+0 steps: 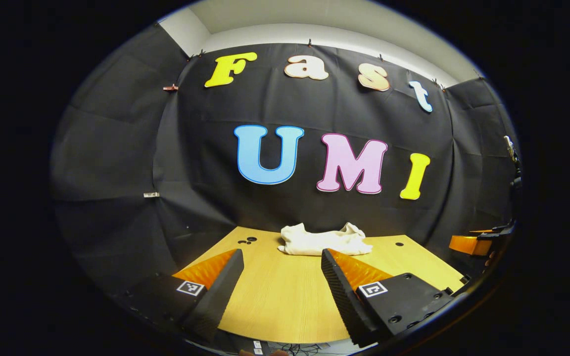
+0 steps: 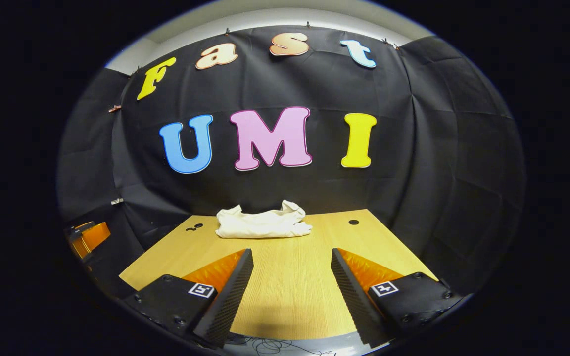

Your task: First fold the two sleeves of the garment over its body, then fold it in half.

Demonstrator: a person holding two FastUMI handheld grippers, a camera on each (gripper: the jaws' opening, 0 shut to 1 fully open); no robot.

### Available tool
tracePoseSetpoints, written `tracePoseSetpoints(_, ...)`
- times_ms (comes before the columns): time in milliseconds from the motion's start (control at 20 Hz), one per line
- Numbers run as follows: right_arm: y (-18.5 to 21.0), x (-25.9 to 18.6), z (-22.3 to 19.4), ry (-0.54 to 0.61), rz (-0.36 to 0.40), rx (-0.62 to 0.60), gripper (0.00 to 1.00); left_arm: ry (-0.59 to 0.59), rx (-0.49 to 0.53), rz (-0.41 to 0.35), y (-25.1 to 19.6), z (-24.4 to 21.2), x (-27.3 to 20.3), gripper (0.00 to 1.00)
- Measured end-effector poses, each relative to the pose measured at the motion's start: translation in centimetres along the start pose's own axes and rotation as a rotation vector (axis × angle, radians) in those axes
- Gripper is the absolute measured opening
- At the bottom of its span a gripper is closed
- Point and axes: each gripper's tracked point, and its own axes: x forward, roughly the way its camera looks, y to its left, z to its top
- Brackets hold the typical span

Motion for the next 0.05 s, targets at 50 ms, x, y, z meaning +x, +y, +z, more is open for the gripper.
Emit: tracePoseSetpoints(50, -0.05, 0.29, -0.04, 0.0, 0.005, 0.006, 0.97, -0.001, 0.012, 0.003, -0.05, 0.16, 0.11, 0.98)
